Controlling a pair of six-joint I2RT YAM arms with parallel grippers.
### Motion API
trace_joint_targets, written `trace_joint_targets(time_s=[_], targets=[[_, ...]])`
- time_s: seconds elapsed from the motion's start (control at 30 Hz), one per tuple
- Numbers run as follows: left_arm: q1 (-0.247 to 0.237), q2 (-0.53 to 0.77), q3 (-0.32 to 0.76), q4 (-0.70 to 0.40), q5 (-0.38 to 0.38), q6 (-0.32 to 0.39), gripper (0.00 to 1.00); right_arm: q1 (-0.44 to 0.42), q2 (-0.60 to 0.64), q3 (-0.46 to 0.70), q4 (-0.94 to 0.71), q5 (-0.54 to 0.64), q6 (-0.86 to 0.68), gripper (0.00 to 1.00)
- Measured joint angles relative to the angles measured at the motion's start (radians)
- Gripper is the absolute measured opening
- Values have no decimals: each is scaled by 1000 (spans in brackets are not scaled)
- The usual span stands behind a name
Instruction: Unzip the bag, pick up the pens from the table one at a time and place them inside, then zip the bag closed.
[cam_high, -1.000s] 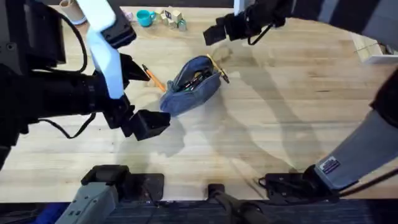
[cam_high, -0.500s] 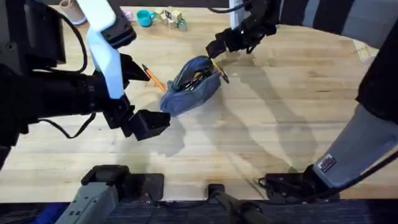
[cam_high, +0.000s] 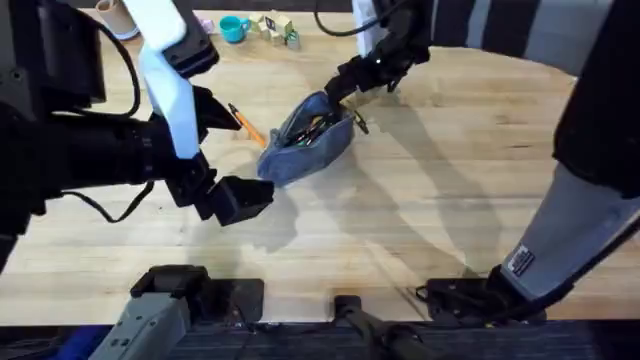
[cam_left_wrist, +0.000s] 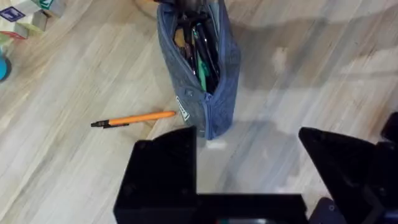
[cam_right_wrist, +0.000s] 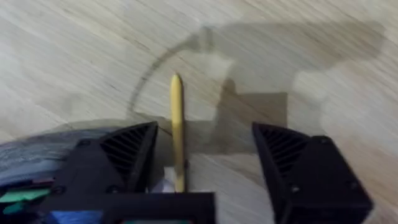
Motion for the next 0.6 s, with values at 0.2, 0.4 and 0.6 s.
trace_joint_targets(time_s=[0.2, 0.4, 0.6], targets=[[0, 0, 0, 0, 0, 0, 993, 31, 26, 13, 4, 70, 14, 690], [0, 0, 0, 0, 0, 0, 993, 31, 28, 15, -10, 105, 16, 586], [0, 0, 0, 0, 0, 0, 993, 31, 28, 18, -19, 128, 20, 194]])
